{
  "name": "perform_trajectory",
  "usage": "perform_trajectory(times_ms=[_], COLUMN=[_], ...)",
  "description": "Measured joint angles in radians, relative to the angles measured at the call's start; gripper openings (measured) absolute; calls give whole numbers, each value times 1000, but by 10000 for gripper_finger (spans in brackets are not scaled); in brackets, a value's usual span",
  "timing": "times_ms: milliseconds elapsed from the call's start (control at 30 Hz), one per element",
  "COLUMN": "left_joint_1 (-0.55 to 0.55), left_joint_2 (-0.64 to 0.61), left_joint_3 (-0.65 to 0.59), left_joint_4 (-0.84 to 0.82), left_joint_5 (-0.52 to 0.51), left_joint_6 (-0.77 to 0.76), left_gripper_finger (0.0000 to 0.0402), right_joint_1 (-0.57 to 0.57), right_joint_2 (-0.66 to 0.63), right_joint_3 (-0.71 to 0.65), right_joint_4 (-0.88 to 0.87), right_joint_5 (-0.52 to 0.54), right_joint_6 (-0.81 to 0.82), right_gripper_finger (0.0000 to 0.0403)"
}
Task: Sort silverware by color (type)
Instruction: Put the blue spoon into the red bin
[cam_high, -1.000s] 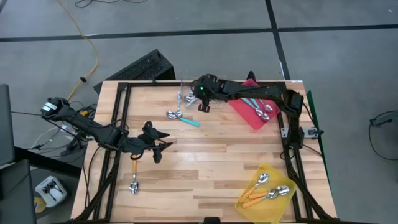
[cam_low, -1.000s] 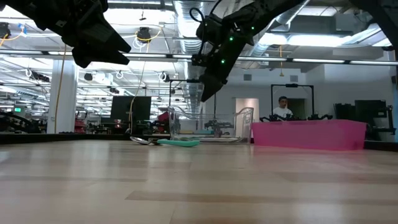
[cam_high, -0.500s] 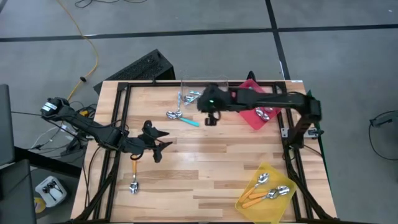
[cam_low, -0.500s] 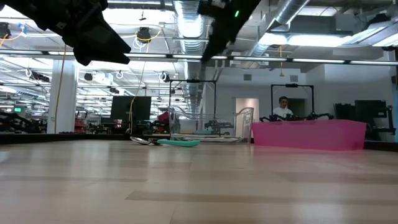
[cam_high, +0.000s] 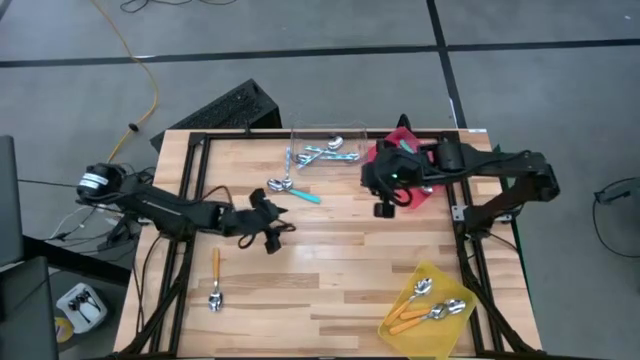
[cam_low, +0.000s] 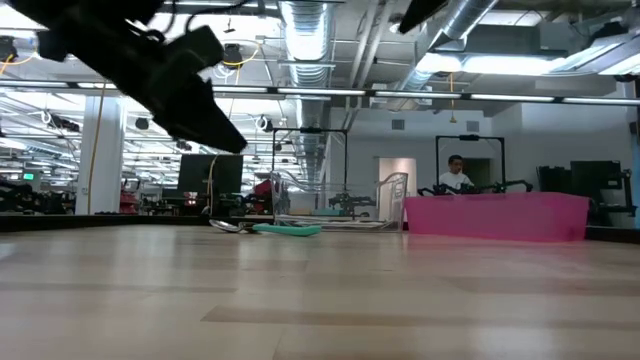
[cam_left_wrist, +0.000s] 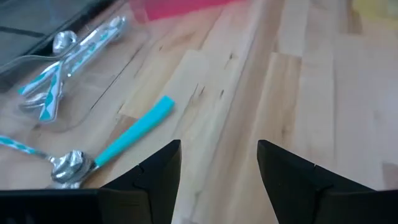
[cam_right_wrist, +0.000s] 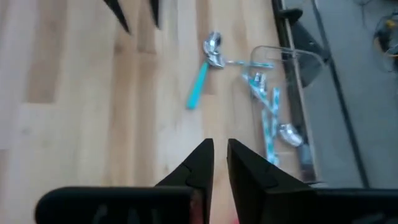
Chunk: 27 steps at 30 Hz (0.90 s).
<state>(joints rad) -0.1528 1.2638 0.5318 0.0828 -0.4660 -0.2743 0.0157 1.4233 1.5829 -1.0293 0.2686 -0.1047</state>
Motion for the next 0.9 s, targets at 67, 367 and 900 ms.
perform_trajectory(times_ms=[67, 367, 900], left_joint_1=[50, 218, 471], left_joint_2=[34, 170, 491], left_joint_3=[28, 262, 484], left_joint_4=[2, -249, -365], left_joint_5=[58, 220, 469], left_joint_6=[59, 388, 731], left_gripper_finger=[197, 202, 218], right_joint_1=[15, 107, 192], right_joint_2=[-15, -3, 5], right_joint_3=[0, 0, 0], right_joint_4=[-38, -110, -223], right_joint_5=[-35, -61, -60], right_joint_6=[36, 79, 158], right_gripper_finger=[81, 108, 120])
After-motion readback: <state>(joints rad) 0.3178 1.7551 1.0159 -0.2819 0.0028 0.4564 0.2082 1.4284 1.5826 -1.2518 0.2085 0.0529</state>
